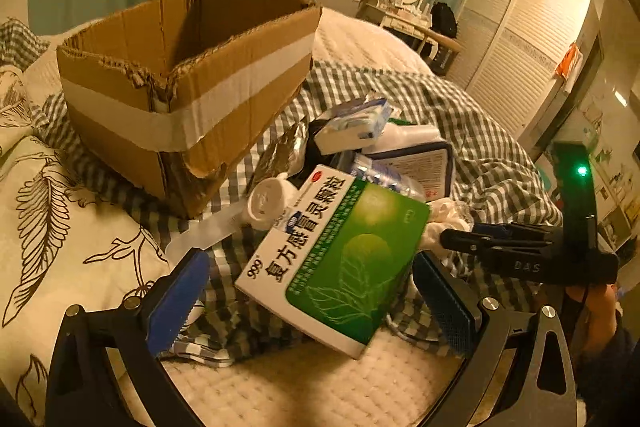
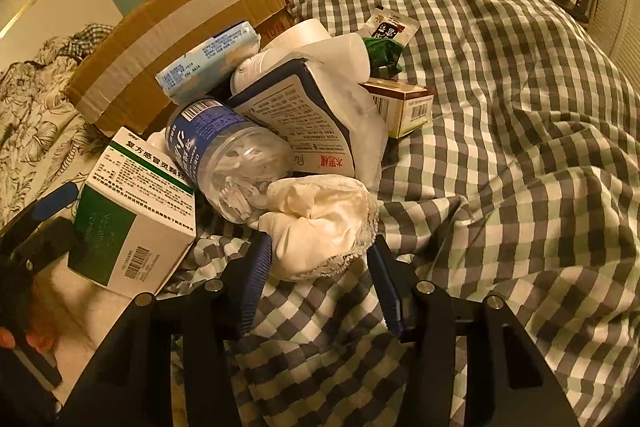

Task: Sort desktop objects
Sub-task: 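Grasp the green-white medicine box with the left gripper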

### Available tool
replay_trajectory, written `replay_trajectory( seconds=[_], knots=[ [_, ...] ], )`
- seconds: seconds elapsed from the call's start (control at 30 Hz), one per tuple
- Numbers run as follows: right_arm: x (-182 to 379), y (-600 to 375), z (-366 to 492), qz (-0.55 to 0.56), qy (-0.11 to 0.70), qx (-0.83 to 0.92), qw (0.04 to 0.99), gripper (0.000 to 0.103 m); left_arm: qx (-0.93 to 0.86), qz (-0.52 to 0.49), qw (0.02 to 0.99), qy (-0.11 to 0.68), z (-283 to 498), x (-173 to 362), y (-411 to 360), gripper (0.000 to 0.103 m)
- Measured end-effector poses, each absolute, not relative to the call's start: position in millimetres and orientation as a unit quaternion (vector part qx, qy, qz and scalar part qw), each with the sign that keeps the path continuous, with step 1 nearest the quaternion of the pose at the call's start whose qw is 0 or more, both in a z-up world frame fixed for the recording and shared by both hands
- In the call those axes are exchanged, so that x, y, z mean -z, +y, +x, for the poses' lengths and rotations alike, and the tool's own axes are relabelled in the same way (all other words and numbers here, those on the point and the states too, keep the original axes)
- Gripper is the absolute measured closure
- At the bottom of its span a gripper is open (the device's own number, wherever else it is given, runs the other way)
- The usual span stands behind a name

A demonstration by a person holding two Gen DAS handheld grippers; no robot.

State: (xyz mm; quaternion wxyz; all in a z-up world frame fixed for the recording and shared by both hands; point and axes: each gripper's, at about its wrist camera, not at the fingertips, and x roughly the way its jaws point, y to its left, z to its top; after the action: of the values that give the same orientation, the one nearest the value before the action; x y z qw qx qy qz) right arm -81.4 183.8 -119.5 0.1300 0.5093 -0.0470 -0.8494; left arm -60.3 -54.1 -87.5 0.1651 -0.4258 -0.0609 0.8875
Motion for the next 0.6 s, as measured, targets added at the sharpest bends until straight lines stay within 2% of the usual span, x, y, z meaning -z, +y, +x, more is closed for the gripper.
replay_trajectory(
  seconds=[0.27, 0.43, 0.47, 0.5, 0.6],
  knots=[
    [125.3, 197.9, -84.7, 0.505, -0.057, 0.850, 0.136, 0.054, -0.845, -0.472, 0.228, -0.108, -84.5, 112.7, -47.5, 0.000],
    [125.2, 202.3, -81.6, 0.507, -0.060, 0.848, 0.140, 0.054, -0.841, -0.475, 0.244, -0.089, -87.8, 118.6, -24.5, 0.000],
    [125.4, 201.0, -81.8, 0.508, -0.057, 0.848, 0.139, 0.054, -0.842, -0.474, 0.245, -0.082, -87.2, 118.8, -20.5, 0.001],
    [125.7, 199.7, -82.0, 0.509, -0.055, 0.848, 0.139, 0.054, -0.844, -0.474, 0.243, -0.071, -86.2, 119.4, -15.8, 0.009],
    [126.5, 196.9, -80.8, 0.508, -0.045, 0.849, 0.141, 0.064, -0.849, -0.474, 0.230, -0.043, -80.4, 122.0, -8.0, 0.012]
  ],
)
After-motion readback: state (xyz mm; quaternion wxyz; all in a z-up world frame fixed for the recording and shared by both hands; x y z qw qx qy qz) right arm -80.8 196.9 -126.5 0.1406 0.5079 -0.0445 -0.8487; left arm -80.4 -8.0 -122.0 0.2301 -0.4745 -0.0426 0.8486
